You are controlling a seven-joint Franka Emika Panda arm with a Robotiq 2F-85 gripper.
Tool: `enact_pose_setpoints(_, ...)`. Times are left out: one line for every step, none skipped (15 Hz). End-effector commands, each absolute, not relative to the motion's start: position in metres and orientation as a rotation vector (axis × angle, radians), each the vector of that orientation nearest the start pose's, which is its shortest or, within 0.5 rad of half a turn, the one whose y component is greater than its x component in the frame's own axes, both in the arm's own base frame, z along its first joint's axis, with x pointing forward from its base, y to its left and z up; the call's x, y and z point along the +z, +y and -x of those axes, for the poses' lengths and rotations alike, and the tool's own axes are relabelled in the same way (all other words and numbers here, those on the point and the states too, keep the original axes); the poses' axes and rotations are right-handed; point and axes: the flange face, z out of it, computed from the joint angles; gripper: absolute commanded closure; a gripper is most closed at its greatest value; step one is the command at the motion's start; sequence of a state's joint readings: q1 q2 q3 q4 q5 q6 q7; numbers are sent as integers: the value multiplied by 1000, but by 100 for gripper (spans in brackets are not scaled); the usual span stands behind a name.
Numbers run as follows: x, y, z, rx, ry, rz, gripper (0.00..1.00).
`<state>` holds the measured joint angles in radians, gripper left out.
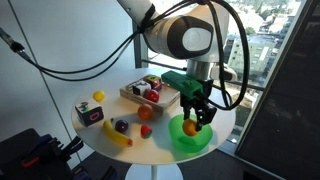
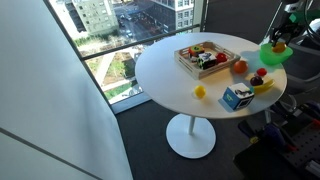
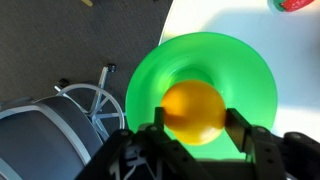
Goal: Move the toy peach from the bowl to the table
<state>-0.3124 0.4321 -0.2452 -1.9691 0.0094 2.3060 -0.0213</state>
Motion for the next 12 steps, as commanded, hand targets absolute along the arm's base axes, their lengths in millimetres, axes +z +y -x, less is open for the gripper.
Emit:
enact_pose_setpoints(280, -310, -516, 165, 854, 3096, 62)
enact_pose_setpoints(286, -308, -516, 158, 847, 3098, 62)
enact_pose_setpoints(291, -304, -517, 147, 838, 3100, 62)
enact_pose_setpoints(296, -301, -517, 139, 826, 3104, 62)
enact_pose_setpoints(300, -297, -518, 129, 810, 3108, 62)
enact_pose_setpoints(303, -293, -519, 118, 789, 3113, 62)
enact_pose_setpoints(306, -287, -521, 110, 767, 3119, 62)
enact_pose_setpoints(308, -283, -522, 105, 743, 3127, 62)
enact_pose_setpoints(310, -276, -522, 102, 703, 3138, 62)
enact_pose_setpoints(312, -271, -523, 101, 674, 3148, 62)
enact_pose_setpoints(314, -265, -523, 101, 642, 3156, 62)
enact_pose_setpoints(316, -259, -523, 103, 609, 3161, 62)
